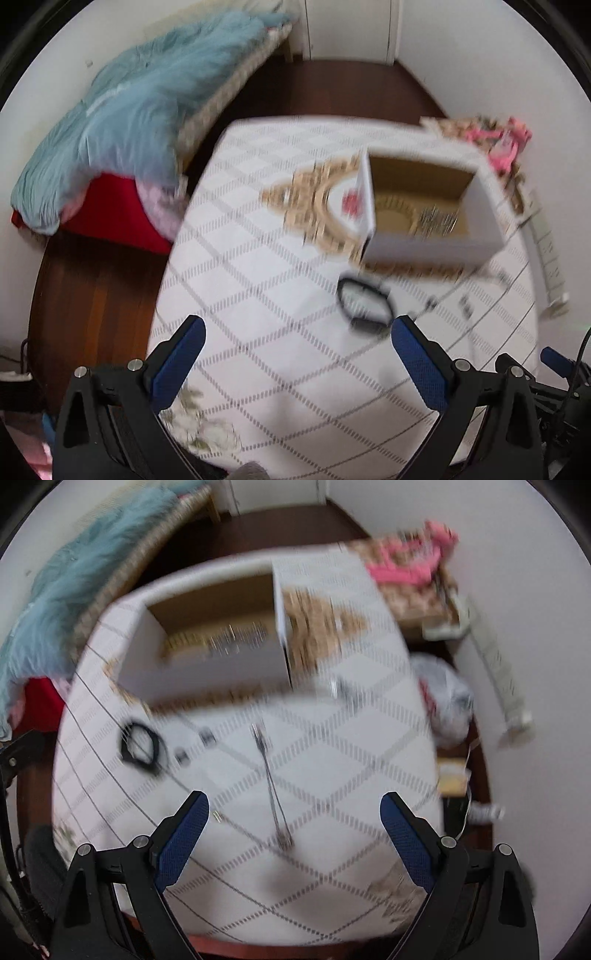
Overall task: Organize jewelry
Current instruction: 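Lower the right gripper onto the silver chain necklace and grasp it, then grasp the black smartwatch band with the left gripper while the right gripper holds the necklace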
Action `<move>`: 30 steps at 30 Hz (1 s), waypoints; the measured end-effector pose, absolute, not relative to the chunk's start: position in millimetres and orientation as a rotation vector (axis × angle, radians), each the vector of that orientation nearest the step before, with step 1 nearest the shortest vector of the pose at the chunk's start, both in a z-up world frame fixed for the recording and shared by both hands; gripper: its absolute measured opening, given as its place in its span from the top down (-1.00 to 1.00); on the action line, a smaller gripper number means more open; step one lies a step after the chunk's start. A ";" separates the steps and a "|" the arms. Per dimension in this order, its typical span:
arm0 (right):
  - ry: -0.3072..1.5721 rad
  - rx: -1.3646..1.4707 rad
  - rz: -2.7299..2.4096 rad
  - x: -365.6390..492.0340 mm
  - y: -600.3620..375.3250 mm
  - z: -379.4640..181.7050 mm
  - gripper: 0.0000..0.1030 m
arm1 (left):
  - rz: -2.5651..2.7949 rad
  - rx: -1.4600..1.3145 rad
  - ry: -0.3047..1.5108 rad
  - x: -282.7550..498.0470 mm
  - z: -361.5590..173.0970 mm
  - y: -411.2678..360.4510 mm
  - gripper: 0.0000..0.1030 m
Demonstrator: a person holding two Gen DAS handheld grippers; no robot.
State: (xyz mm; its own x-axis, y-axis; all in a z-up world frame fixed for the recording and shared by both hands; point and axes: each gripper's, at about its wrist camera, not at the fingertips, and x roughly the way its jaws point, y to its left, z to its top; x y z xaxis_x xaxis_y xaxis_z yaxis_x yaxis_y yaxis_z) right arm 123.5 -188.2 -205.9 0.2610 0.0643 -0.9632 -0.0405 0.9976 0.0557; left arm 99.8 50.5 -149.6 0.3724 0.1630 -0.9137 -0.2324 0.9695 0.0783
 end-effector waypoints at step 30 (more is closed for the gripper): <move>1.187 0.162 0.024 135.4 -205.3 -220.3 0.79 | 0.141 -0.221 1.320 138.8 -226.9 41.8 -0.98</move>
State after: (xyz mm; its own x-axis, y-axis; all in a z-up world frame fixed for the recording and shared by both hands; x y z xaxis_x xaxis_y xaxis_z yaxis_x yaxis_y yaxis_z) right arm 135.4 -205.3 -220.3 0.3755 0.1037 -0.9210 0.0671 0.9881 0.1386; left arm 138.8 41.8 -226.9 0.2445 -0.0231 -0.9694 -0.2276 0.9704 -0.0805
